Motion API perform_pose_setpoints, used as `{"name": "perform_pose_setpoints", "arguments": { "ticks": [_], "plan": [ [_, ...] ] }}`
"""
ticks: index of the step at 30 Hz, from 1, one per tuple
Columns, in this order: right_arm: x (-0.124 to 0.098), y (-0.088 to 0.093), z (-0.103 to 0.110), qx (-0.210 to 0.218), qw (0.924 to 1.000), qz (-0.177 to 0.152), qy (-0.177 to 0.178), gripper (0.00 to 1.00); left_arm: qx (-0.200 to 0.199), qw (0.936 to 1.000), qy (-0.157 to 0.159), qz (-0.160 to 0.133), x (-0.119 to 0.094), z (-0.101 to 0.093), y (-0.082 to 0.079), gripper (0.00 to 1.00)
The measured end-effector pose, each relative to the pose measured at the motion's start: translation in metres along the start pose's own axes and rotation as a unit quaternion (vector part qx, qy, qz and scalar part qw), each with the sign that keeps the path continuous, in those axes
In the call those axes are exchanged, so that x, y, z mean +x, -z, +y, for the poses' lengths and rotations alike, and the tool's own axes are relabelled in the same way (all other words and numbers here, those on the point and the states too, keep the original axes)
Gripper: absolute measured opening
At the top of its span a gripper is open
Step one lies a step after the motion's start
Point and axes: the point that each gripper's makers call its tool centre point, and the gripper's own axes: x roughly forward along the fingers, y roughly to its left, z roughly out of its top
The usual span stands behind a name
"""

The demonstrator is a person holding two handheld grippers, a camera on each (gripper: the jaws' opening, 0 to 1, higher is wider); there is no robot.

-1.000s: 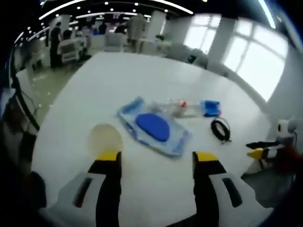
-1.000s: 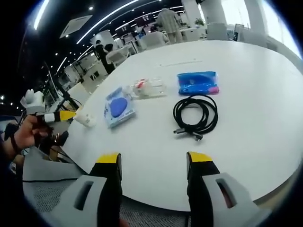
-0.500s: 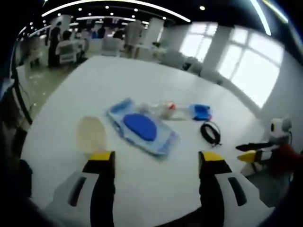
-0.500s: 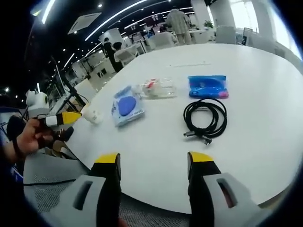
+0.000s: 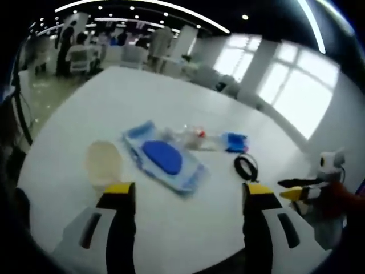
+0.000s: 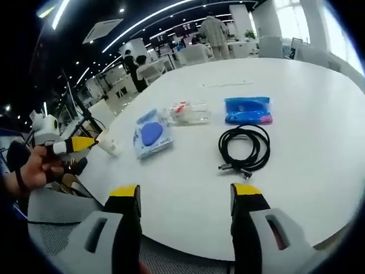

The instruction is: Arrange the tabletop items into an orderly group along one side of the table until the central work area is clear of visible clutter.

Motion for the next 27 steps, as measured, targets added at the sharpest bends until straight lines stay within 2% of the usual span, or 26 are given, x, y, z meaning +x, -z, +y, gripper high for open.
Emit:
{"name": "perform_pose_setpoints", "arguments": {
  "ticks": [8,13,16,18,19,21,23,27],
  "plan": [
    [0.0,0.0,-0.001,-0.006,1.0,0.0,0.008,0.68,0.004,0.9994,0.034,-0.006,0.002,-0.019,-0.002,0.73],
    [0.0,0.004,-0.007,0.004,0.9999,0.008,0.014,0.68,-0.016,0.9988,0.045,-0.01,0.002,-0.023,-0.003,0.73],
    [0.0,0.004,-0.009,0.002,0.9997,0.01,0.02,0.68,-0.014,0.9987,0.047,-0.011,0.004,-0.025,-0.005,0.72],
    [0.001,0.003,-0.008,-0.014,0.9996,0.012,0.024,0.68,-0.033,0.9983,0.045,-0.015,0.006,-0.024,-0.006,0.72],
    [0.001,0.003,-0.011,-0.043,0.9983,0.019,0.035,0.68,-0.055,0.9976,0.034,-0.026,0.008,-0.023,-0.008,0.72],
    [0.002,0.001,-0.008,-0.066,0.997,0.017,0.037,0.68,-0.047,0.9979,0.037,-0.023,0.013,-0.028,-0.008,0.72],
    [0.004,0.002,-0.002,-0.067,0.9971,0.021,0.028,0.68,-0.051,0.9977,0.041,-0.021,0.019,-0.034,-0.011,0.71],
    [0.005,0.006,-0.002,-0.062,0.9975,0.028,0.018,0.67,-0.106,0.9922,0.055,-0.035,0.04,-0.046,-0.024,0.7]
  ]
}}
